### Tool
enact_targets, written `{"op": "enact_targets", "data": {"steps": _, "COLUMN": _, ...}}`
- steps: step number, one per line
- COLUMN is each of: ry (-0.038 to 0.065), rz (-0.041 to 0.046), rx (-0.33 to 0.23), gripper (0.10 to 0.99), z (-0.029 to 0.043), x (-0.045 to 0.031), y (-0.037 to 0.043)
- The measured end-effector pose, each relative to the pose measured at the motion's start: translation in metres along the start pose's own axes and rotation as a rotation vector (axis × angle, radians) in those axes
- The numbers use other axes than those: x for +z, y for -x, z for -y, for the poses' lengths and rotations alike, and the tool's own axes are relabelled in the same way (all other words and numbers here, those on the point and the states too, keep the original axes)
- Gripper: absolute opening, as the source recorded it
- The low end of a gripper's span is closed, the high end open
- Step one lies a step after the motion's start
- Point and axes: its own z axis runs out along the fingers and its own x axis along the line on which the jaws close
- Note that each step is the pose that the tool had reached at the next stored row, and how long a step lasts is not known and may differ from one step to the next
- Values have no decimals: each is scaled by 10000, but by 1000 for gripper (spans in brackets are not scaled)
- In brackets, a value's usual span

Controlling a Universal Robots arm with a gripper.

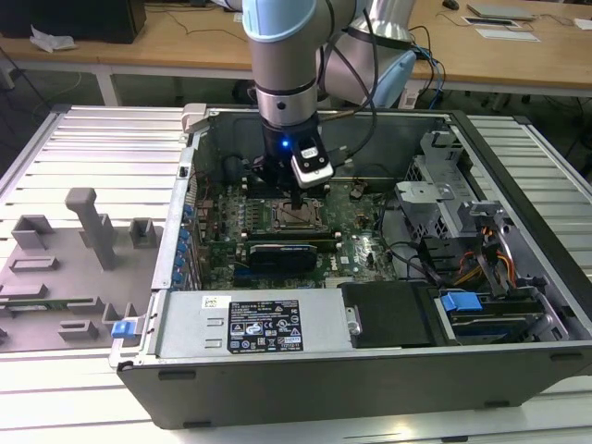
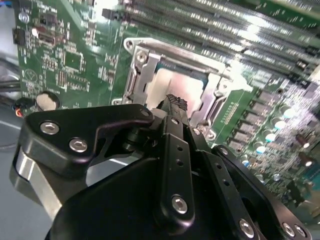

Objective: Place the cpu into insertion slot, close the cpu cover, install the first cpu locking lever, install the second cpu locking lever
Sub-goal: 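Install the first cpu locking lever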

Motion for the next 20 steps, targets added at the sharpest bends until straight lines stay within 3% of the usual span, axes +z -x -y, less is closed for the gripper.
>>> {"op": "enact_targets", "data": {"steps": 1, "ry": -70, "rz": 16, "rx": -9, "gripper": 106, "z": 6, "x": 1, "y": 2}}
{"op": "enact_targets", "data": {"steps": 3, "ry": -418, "rz": 92, "rx": -62, "gripper": 106, "z": 10, "x": -1, "y": 2}}
{"op": "enact_targets", "data": {"steps": 4, "ry": -665, "rz": 148, "rx": -98, "gripper": 106, "z": 10, "x": 0, "y": 2}}
{"op": "enact_targets", "data": {"steps": 5, "ry": -724, "rz": 162, "rx": -107, "gripper": 106, "z": 9, "x": 0, "y": 2}}
{"op": "enact_targets", "data": {"steps": 12, "ry": -739, "rz": 165, "rx": -113, "gripper": 106, "z": 0, "x": -129, "y": 19}}
{"op": "enact_targets", "data": {"steps": 20, "ry": -739, "rz": 164, "rx": -113, "gripper": 106, "z": -1, "x": -138, "y": 20}}
